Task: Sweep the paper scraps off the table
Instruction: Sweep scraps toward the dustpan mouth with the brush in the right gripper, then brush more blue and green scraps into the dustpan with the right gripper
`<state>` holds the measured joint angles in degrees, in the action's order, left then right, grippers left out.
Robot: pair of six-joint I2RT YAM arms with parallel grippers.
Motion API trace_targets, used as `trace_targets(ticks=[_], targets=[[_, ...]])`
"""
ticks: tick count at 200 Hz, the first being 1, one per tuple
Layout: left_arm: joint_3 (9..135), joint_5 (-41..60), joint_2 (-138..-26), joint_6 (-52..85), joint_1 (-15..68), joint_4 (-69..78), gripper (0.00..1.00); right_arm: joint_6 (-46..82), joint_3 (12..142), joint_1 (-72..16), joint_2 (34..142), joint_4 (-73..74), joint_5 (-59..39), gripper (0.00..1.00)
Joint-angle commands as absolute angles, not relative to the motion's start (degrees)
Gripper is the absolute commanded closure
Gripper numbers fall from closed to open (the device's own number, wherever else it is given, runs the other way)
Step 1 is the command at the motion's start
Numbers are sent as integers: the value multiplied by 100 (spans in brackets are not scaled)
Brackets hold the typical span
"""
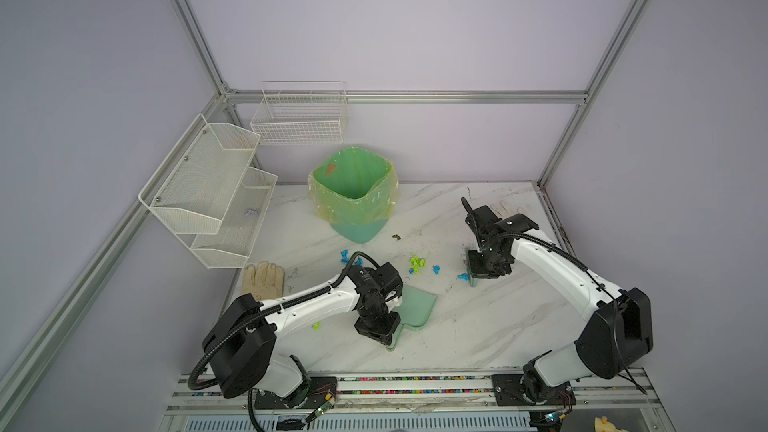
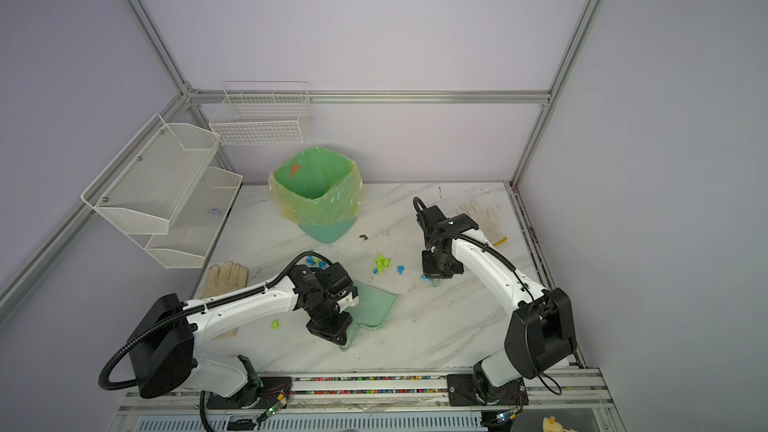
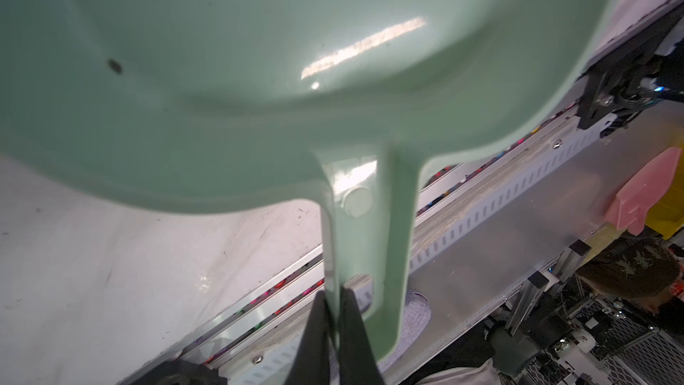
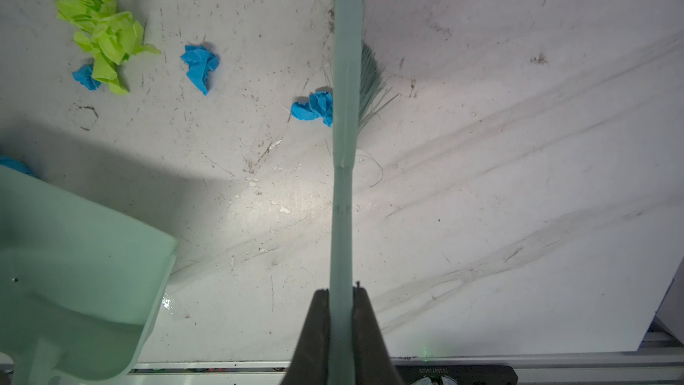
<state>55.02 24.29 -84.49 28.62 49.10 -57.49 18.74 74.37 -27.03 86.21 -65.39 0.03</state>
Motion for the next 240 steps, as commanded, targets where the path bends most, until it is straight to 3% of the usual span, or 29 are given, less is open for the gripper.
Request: trace_targets(ticks=[1,35,114,199,240], targets=[[5643,2282,-8537,2627,4966,-5922,100,1769,7533,-2785,8648,-6850,-298,100],[6007,1590,-8915,2403,5001,-6299,100,1595,7615,-2887,8768,-6787,-386,100],[6775,1769,-9675,2298,4919,-6523,100,1230,8128,-3270,9225,-6853,-503,100],[7428,1450,-10135,2145,4575,-6877,100,1283,8238,-3666,8800,-6636,-1266,100],[7550,1462,-10149,2111,4429,-6977,100,1569,8557,-3662,8490,-6644,-1050,100]])
